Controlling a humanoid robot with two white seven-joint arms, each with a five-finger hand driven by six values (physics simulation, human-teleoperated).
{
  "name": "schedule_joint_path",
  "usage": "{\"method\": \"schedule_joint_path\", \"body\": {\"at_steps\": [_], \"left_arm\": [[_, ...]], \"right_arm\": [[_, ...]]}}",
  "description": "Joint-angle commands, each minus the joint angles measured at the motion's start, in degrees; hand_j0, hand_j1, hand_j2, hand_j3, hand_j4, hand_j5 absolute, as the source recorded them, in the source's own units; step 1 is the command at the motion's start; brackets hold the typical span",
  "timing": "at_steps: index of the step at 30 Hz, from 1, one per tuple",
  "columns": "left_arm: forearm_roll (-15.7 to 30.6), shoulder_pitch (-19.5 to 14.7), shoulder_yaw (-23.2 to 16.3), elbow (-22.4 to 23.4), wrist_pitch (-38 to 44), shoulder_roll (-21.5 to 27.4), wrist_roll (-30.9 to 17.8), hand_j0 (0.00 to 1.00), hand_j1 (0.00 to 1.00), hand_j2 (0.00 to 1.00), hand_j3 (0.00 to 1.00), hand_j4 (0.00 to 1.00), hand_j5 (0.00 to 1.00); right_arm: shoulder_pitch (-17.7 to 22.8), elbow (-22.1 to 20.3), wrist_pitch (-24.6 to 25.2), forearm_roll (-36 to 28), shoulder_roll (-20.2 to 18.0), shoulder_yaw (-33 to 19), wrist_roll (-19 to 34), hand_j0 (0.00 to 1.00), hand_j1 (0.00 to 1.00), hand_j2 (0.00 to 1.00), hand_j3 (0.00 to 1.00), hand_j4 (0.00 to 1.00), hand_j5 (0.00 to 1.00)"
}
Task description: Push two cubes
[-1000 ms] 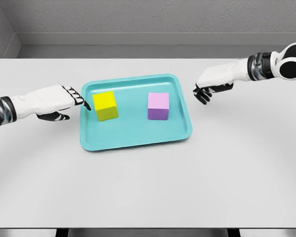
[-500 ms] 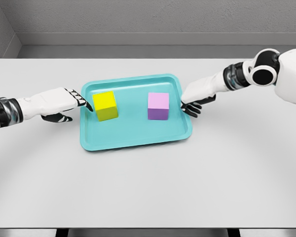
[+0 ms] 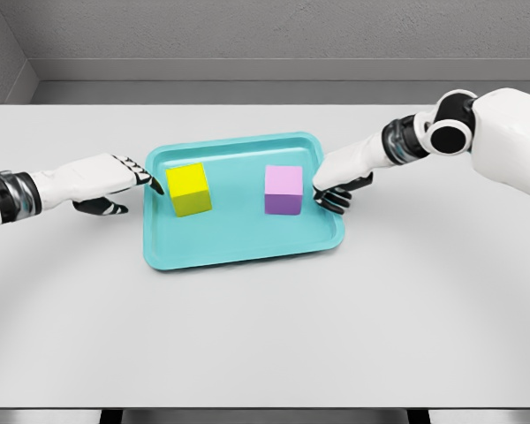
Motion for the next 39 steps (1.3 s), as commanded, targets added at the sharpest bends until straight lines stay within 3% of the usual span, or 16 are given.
{"method": "schedule_joint_path", "body": {"at_steps": [1, 12, 21, 29, 39], "left_arm": [[0.3, 0.0, 0.0, 0.5, 0.1, -0.1, 0.0, 0.73, 0.73, 0.73, 0.73, 0.73, 0.73], [0.2, -1.1, 0.3, 2.1, 0.1, -1.2, 0.0, 0.73, 0.73, 0.73, 0.73, 0.73, 0.73], [0.2, -1.7, 0.2, 3.1, 0.1, -3.1, 0.0, 0.73, 0.73, 0.73, 0.73, 0.73, 0.73], [-0.6, -2.1, 0.3, 3.9, 0.1, -3.2, 0.0, 0.73, 0.73, 0.73, 0.73, 0.73, 0.73], [-1.3, -4.5, 0.1, 8.2, 0.1, -4.5, 0.0, 0.73, 0.73, 0.73, 0.73, 0.73, 0.73]], "right_arm": [[0.0, 0.5, 0.1, -0.2, 0.8, 0.7, 0.0, 0.13, 0.13, 0.13, 0.13, 0.13, 0.13], [-0.7, 2.3, 1.7, -0.2, 2.7, 1.6, 0.0, 0.12, 0.12, 0.12, 0.12, 0.12, 0.12], [-1.1, 7.0, 1.8, -0.2, 5.4, 2.8, 0.0, 0.12, 0.12, 0.12, 0.12, 0.12, 0.12], [-1.1, 7.1, 2.1, -0.2, 6.3, 2.8, 0.0, 0.12, 0.12, 0.12, 0.12, 0.12, 0.12], [-1.2, 7.0, 2.2, -0.2, 7.3, 2.8, 0.0, 0.12, 0.12, 0.12, 0.12, 0.12, 0.12]]}}
